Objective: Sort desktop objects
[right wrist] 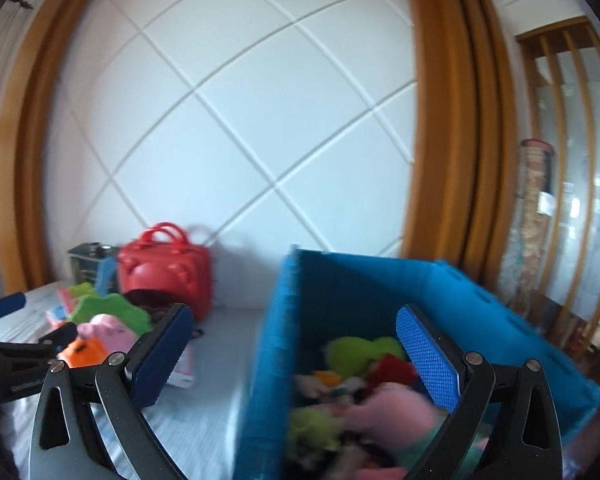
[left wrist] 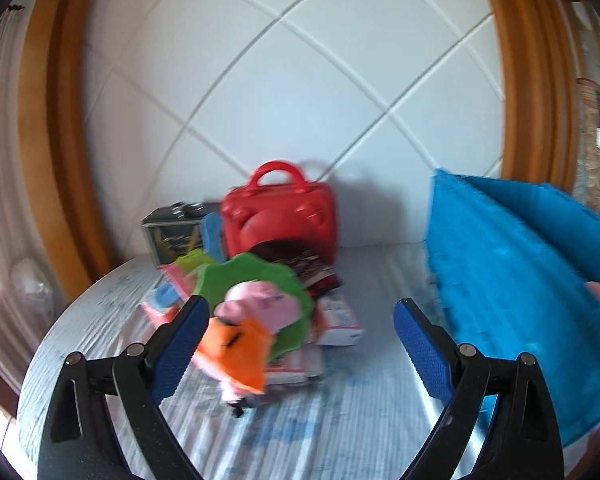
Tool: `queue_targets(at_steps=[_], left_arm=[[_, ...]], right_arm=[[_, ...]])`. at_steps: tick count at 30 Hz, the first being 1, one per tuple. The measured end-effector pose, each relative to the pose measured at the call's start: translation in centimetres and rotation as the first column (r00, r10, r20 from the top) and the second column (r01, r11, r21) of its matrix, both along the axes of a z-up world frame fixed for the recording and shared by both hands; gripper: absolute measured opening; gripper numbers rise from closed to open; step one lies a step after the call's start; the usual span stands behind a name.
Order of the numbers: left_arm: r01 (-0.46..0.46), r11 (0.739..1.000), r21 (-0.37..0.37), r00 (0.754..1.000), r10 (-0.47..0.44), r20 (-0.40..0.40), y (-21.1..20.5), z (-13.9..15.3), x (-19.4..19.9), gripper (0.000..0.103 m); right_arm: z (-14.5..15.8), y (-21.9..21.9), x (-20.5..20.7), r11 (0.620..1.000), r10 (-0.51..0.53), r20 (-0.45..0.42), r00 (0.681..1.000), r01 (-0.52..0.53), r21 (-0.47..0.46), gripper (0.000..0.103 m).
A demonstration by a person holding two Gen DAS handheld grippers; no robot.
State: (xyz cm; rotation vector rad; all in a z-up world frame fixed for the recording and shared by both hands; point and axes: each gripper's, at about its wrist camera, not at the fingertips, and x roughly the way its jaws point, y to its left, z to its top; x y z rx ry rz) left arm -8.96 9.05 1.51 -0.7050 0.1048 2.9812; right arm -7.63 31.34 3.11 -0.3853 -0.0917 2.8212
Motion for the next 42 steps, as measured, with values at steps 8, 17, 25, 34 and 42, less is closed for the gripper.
queue_targets(at_steps=[8, 17, 25, 34, 42], left_arm=[[-0.134, 0.990, -0.034, 0.979, 0.137, 0.154, -12.3, -5.1, -8.3, 0.094], [-0.227, 0.971, -0.077, 0.927, 0.240, 0.290, -22.1, -8.7, -22.3, 0.094], [-0.136, 0.989, -0.058, 0.916, 0.148, 0.374, -20.6, -12.1, -35.3, 0.094], [0.021, 0.990, -0.140, 0.880, 0.048, 0.473, -19.4, -17.8, -33.4, 0.100], [-0.036, 0.976, -0.216, 0.880, 0.134, 0.456, -23.8, -17.9, -25.0, 0.103]], right_arm=[[-4.8, -5.7, -14.5, 0.984, 0.148, 0.241, 0.959, -0.117, -0.136, 0.103], [-9.5, -10.7, -33.0, 0.971, 0.213, 0.433, 0.876, -0.141, -0.193, 0.103], [-15.3, -15.8, -49.6, 0.983, 0.181, 0.586, 0.790, -0.134, -0.124, 0.103], [-27.2, -15.4, -48.3, 0.975, 0.197, 0.819, 0.538, -0.196, -0.106, 0.102], [-29.1, -9.7, -36.1, 0.984, 0.173, 0.835, 0.523, -0.118, -0.131, 0.103]])
